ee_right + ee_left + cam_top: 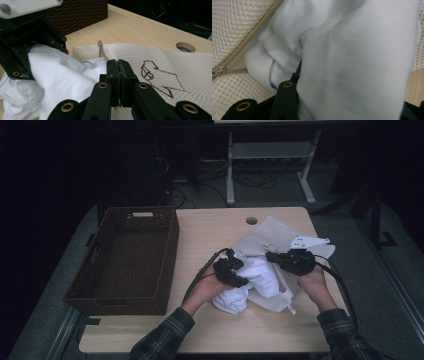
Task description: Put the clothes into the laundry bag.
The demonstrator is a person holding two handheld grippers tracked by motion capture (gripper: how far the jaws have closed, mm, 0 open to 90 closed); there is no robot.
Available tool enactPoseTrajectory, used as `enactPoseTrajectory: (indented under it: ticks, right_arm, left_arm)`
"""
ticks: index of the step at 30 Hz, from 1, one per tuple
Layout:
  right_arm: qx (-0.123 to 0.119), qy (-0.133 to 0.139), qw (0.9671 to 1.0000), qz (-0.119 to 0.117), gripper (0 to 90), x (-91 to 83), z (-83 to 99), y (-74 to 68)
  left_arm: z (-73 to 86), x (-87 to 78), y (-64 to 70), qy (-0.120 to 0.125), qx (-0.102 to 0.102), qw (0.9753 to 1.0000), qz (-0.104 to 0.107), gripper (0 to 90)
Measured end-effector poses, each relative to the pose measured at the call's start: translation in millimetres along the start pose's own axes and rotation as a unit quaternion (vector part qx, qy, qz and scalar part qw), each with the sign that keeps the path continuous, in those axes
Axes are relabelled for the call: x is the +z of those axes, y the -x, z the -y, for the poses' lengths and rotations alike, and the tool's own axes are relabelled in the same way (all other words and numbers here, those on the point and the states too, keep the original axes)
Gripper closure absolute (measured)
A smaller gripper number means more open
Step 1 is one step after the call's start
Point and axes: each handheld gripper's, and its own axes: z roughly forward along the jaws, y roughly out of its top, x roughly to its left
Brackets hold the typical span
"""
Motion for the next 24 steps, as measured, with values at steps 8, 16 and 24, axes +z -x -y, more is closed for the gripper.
enactPoseTrajectory:
  ticks: [8, 16, 24]
  right_arm:
    - [0.000, -0.002, 1.0000, -0.001, 87.4, 1.5, 0.1, -1.0]
    - [-0.003, -0.007, 1.0000, -0.004, 87.4, 5.1, 0.5, -3.5]
    - [-0.003, -0.009, 0.9999, -0.005, 87.4, 7.4, 1.1, -4.3]
  left_arm:
    - [-1.6, 5.2, -6.0, -0.001, -0.020, 0.9998, -0.005, 58.7]
    - [-7.1, 16.9, -9.9, -0.011, -0.046, 0.9987, -0.019, 58.5]
    - [-13.2, 29.4, -12.0, -0.013, -0.068, 0.9971, -0.031, 57.9]
